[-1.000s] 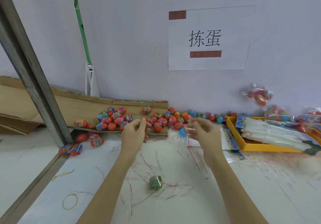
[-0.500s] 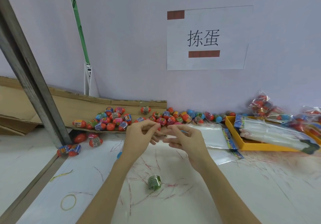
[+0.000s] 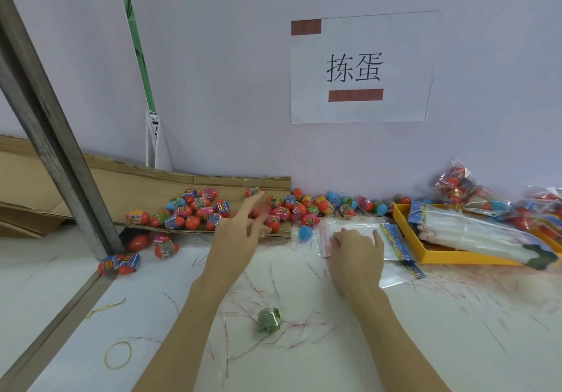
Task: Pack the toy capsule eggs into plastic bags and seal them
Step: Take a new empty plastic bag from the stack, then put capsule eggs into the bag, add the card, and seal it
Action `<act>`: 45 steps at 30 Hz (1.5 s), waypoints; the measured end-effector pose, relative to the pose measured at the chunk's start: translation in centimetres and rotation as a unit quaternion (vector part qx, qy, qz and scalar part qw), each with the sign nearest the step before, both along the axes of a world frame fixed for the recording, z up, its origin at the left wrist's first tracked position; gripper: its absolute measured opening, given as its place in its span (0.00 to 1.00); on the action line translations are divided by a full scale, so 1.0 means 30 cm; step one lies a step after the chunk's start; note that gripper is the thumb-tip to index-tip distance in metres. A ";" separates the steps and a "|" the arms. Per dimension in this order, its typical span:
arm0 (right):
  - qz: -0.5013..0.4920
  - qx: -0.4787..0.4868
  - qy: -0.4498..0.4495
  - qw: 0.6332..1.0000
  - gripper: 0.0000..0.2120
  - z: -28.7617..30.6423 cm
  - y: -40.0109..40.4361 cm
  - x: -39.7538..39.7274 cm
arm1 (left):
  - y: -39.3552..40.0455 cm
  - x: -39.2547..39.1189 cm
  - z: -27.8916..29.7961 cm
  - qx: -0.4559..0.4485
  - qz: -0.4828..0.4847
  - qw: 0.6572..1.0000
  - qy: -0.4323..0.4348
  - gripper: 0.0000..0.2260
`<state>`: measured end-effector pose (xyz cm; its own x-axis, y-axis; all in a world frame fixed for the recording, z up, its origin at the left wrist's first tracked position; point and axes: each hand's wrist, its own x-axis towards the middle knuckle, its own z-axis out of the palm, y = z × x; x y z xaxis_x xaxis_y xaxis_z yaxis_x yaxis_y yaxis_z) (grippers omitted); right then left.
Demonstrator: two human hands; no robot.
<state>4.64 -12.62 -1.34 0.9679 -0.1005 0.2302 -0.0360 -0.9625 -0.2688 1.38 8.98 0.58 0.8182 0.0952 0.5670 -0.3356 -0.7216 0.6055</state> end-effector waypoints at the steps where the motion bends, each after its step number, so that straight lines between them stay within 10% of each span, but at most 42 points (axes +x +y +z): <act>1: 0.002 0.016 -0.025 1.000 0.10 0.002 -0.001 -0.003 | -0.003 0.002 -0.001 -0.003 -0.020 1.000 0.011 0.25; 6: 0.074 0.314 -0.243 0.915 0.09 0.033 0.021 -0.028 | -0.021 0.006 -0.018 0.047 -0.070 0.996 -0.002 0.25; 8: 0.133 0.425 -0.219 0.868 0.07 0.050 0.040 -0.043 | -0.039 0.004 -0.015 0.064 -0.058 0.995 -0.045 0.12; 14: 0.275 0.613 -0.046 0.740 0.10 0.071 0.085 -0.065 | -0.062 -0.007 0.014 -0.167 -0.108 0.978 0.058 0.24; 19: 0.245 0.574 -0.067 0.778 0.11 0.048 0.097 -0.065 | -0.035 0.004 0.011 -0.256 -0.119 0.957 0.066 0.04; 29: 0.208 0.446 -0.259 0.831 0.03 0.052 0.091 -0.062 | -0.031 -0.010 0.013 -0.079 -0.035 0.995 -0.041 0.11; 38: 0.284 0.484 -0.066 0.825 0.16 0.049 0.132 -0.096 | -0.031 -0.011 0.016 -0.058 -0.079 0.993 -0.072 0.11; 45: 0.281 0.462 -0.096 0.836 0.04 0.054 0.118 -0.098 | -0.017 -0.007 0.015 -0.074 -0.048 0.996 -0.011 0.18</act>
<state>1.71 -9.09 0.28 0.8761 0.1372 0.4622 0.4813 -0.1914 -0.8554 1.16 8.47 1.03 0.8147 0.1014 0.5710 -0.4135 -0.5889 0.6945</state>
